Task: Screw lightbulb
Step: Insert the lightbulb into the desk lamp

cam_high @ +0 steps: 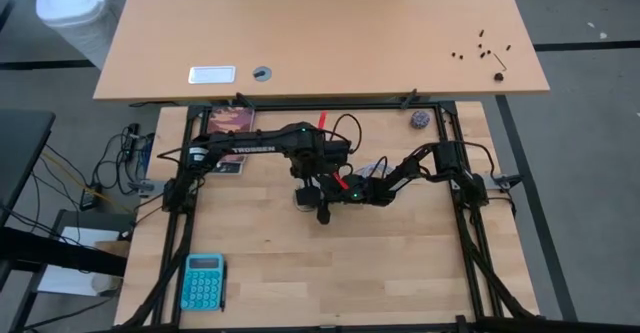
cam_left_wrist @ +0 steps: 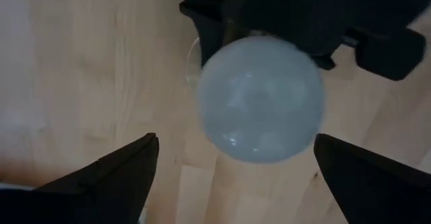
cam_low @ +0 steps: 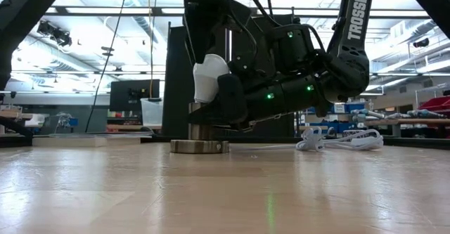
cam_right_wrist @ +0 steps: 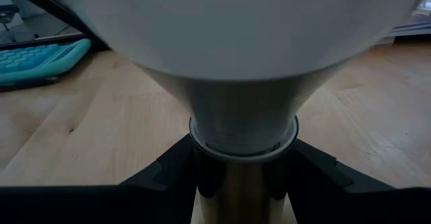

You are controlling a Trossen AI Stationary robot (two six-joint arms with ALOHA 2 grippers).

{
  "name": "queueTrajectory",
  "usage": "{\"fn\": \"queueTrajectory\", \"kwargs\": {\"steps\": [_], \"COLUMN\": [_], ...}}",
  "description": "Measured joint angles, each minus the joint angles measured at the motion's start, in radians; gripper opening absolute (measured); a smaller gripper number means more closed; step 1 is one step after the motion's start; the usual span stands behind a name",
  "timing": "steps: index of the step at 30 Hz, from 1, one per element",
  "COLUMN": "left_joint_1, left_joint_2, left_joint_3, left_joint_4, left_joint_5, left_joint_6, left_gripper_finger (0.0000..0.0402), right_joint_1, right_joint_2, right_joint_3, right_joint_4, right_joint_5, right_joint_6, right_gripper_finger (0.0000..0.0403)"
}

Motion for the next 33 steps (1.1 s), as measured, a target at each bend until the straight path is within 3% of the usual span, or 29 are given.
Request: {"fn": "queueTrajectory", "kwargs": {"steps": [16,23,29,33], "left_joint_1": [-0.019,-0.016,-0.016,-0.044], "left_joint_2": [-0.064,-0.258,-0.452,-0.468], "left_joint_3": [-0.033,-0.3,-0.614,-0.666], "left_joint_4": [-0.022,0.062,0.299,0.416], "left_joint_5": [-0.047,-0.042,-0.012,0.003], "left_joint_6": [0.032,0.003,-0.052,-0.066], "left_gripper_finger": [0.0397,0.0397,0.0397,0.0397], "right_joint_1": [0.0,0.0,0.0,0.0], "right_joint_2": [-0.001,-0.001,-0.001,-0.001], "right_joint_3": [0.0,0.0,0.0,0.0], "right_joint_4": [0.001,0.0,0.0,-0.002], "right_joint_5": [0.0,0.0,0.0,0.0], "right_joint_6": [0.031,0.024,0.015,-0.002], "right_gripper_finger": [0.0186,0.0186,0.0186,0.0186]}}
